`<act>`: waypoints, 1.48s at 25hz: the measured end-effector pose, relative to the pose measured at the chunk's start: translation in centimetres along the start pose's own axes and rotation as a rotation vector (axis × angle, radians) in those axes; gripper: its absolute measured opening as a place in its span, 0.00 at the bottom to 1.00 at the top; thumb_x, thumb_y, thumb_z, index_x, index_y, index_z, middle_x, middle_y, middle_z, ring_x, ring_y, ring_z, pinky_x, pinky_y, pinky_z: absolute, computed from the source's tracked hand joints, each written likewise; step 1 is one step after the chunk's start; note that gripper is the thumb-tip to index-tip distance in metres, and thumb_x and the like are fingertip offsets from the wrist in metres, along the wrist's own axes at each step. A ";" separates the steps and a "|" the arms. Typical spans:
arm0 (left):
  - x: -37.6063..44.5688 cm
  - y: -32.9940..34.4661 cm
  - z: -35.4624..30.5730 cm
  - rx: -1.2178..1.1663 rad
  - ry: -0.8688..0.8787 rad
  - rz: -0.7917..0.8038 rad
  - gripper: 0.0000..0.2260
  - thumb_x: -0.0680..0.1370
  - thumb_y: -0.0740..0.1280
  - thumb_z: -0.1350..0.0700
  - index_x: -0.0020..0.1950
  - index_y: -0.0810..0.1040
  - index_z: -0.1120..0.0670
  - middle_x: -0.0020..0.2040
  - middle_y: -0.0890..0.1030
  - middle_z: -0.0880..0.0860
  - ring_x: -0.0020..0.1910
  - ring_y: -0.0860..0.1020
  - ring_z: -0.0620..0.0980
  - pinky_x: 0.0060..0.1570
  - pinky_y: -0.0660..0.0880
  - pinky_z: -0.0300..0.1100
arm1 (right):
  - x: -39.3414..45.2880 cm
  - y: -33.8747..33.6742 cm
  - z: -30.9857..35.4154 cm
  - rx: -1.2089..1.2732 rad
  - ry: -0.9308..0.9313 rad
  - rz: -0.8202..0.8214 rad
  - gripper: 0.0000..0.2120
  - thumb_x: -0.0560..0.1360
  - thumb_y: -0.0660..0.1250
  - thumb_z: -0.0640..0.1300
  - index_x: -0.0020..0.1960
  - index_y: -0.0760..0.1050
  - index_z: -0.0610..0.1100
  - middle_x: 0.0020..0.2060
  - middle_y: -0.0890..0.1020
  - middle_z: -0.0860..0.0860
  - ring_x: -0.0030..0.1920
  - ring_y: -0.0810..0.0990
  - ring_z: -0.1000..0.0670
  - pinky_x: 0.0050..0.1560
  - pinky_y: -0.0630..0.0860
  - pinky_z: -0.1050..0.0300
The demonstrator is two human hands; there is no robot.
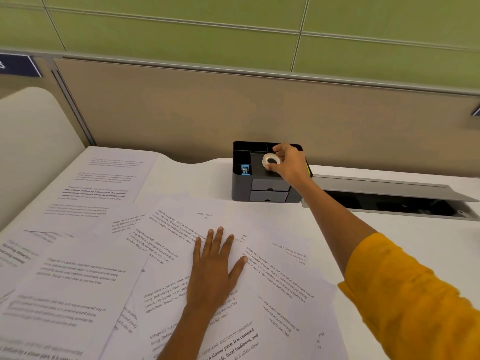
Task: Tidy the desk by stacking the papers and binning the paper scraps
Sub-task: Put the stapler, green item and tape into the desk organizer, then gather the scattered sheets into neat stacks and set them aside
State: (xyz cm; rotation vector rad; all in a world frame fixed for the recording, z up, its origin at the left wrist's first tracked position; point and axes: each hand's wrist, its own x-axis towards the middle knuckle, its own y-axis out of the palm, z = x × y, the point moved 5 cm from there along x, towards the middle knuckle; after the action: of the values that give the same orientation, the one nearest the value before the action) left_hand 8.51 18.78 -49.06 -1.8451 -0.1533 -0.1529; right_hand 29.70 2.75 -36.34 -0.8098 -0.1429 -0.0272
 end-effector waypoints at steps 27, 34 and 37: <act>-0.5 -2.0 -0.2 -0.036 0.030 0.148 0.51 0.60 0.22 0.26 0.76 0.51 0.47 0.77 0.46 0.51 0.76 0.40 0.54 0.67 0.30 0.53 | -16.3 -2.4 -0.8 0.162 0.105 -0.028 0.18 0.72 0.72 0.40 0.61 0.75 0.44 0.58 0.79 0.46 0.51 0.76 0.53 0.48 0.73 0.65; -6.7 -5.8 3.6 -0.028 -0.022 0.106 0.52 0.61 0.23 0.25 0.76 0.55 0.48 0.77 0.50 0.55 0.76 0.44 0.55 0.69 0.32 0.53 | -26.0 -0.3 -1.2 0.125 0.208 0.144 0.20 0.70 0.74 0.47 0.59 0.75 0.45 0.51 0.79 0.48 0.45 0.76 0.53 0.43 0.71 0.67; -10.1 -7.6 5.7 -0.078 -0.081 0.079 0.48 0.65 0.30 0.24 0.75 0.57 0.49 0.77 0.52 0.56 0.76 0.46 0.55 0.71 0.36 0.52 | -30.0 0.4 -1.3 -0.002 0.268 0.241 0.30 0.65 0.76 0.56 0.62 0.72 0.46 0.54 0.77 0.48 0.51 0.76 0.51 0.50 0.70 0.59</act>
State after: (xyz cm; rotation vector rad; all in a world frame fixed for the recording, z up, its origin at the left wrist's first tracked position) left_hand -2.65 26.12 -45.33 -1.9332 -0.1327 -0.0295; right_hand 0.17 1.20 -41.60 -0.8133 0.2078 0.0914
